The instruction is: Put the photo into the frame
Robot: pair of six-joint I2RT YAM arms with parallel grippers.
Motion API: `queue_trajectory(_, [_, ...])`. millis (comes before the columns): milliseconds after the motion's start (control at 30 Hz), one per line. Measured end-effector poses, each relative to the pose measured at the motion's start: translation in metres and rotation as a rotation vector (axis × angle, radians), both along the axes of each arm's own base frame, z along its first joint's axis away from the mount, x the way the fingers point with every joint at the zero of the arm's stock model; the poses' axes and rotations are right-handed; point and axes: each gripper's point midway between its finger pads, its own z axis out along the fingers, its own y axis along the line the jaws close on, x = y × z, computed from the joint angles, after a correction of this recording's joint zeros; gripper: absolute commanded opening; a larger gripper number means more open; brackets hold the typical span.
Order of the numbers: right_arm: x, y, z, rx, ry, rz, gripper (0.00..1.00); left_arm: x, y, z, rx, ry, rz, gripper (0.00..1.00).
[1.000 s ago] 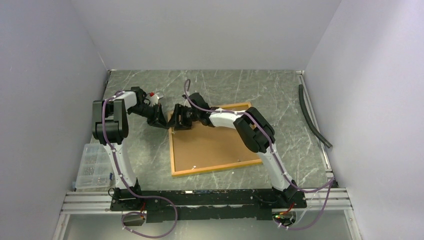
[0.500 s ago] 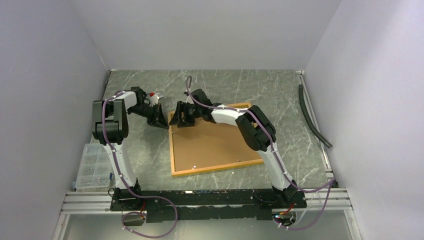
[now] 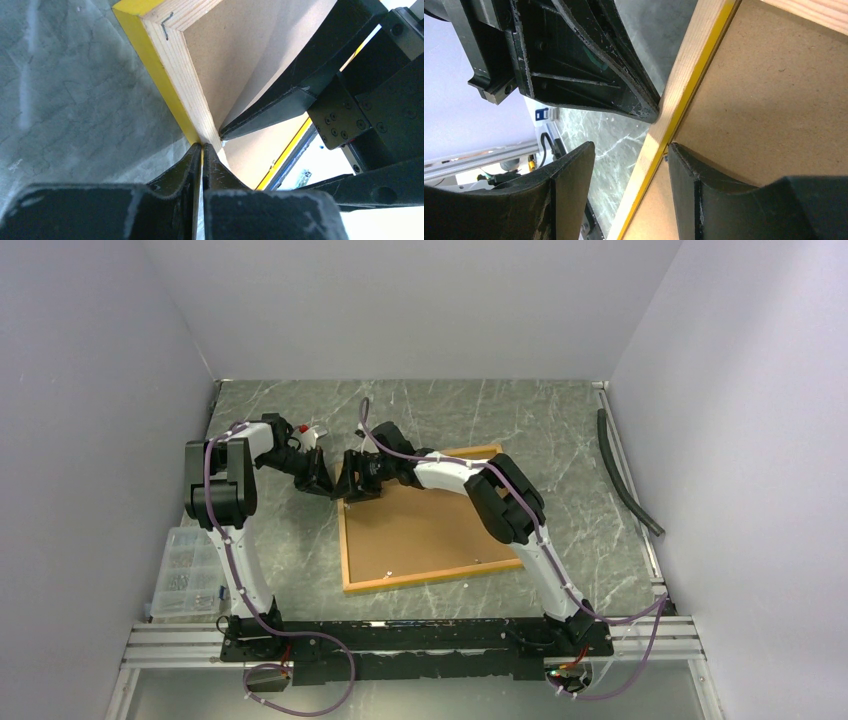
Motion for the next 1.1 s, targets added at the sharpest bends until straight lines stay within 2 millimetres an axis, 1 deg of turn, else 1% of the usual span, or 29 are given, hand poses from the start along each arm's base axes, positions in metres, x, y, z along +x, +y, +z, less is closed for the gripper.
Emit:
queue_trajectory(600, [-0.007,0.001,-0.001,-0.008,0.014,0.028,0.56,0.0,0.0,0.0,0.001,0.0,0.0,0.08])
queue_trajectory(800, [-0.007,0.003,-0.001,-0.012,0.011,0.041,0.58,0.0,0.0,0.0,0.001,-0.001,0.0,0.08])
queue_trajectory(933, [-0.004,0.001,0.002,-0.025,0.01,0.044,0.63,0.0,0.0,0.001,0.002,0.0,-0.001,0.08])
queue_trajectory(1000, [-0.001,0.0,0.006,-0.026,0.004,0.042,0.69,0.001,0.002,0.002,0.008,-0.002,-0.003,0.09])
queue_trajectory(1100, [0.012,-0.01,0.014,-0.035,-0.011,0.015,0.77,0.004,0.006,0.005,0.022,-0.026,-0.014,0.12])
